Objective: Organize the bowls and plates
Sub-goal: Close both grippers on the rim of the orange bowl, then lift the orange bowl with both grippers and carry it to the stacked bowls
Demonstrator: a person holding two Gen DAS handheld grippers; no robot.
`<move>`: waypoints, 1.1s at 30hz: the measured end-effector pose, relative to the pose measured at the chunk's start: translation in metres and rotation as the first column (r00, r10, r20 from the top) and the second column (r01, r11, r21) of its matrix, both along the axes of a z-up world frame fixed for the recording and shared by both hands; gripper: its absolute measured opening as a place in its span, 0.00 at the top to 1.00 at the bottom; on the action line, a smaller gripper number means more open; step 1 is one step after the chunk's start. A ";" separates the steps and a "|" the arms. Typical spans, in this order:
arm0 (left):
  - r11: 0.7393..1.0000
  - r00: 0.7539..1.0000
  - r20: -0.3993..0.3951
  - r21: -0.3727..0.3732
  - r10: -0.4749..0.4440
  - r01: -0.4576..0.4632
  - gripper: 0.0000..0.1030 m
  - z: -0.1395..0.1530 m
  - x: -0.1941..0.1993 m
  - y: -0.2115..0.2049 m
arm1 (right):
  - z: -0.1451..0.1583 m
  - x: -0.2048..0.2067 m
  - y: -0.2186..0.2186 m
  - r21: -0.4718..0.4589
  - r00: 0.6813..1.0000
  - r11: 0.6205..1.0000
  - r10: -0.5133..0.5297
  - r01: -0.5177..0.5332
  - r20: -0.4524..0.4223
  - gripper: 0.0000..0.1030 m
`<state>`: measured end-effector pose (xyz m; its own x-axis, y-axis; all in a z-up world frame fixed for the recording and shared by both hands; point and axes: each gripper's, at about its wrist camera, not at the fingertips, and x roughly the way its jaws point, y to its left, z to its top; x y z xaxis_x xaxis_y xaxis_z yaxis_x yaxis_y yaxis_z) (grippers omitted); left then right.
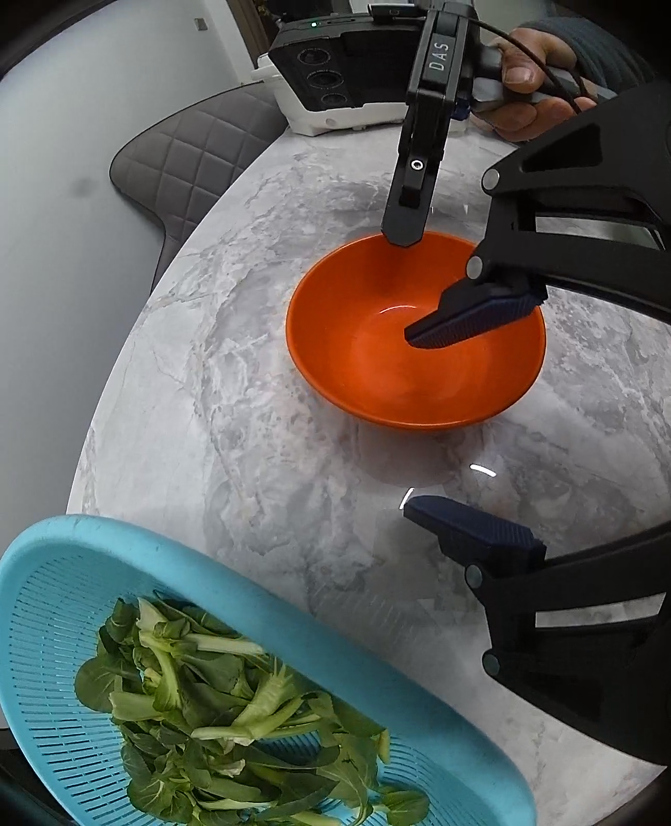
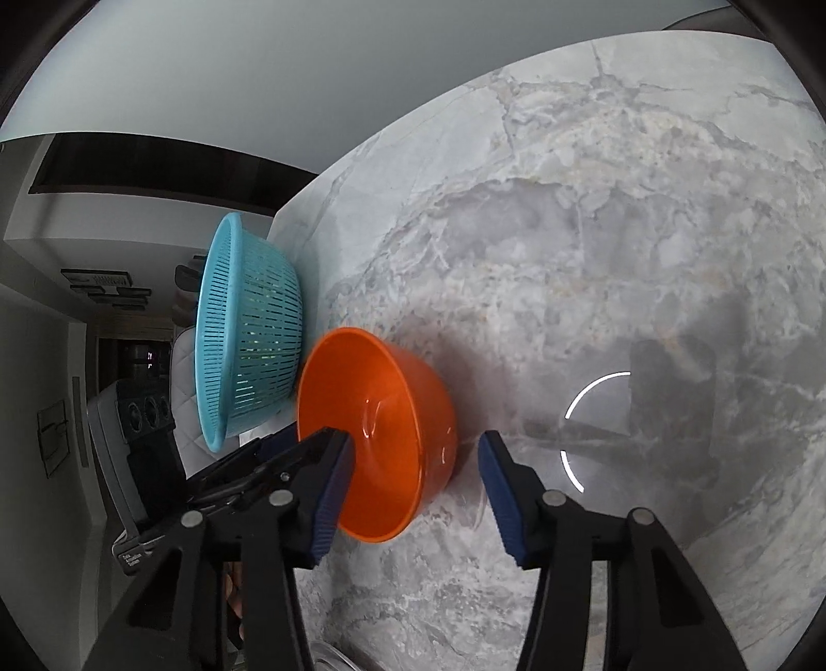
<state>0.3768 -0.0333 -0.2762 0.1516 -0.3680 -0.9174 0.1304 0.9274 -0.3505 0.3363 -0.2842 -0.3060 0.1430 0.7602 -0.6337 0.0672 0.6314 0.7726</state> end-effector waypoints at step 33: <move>0.997 0.998 -0.057 -0.077 -0.008 0.004 0.87 -0.019 0.004 0.005 | -0.004 0.006 0.017 -0.067 0.996 0.994 0.084 -0.082 0.016 0.86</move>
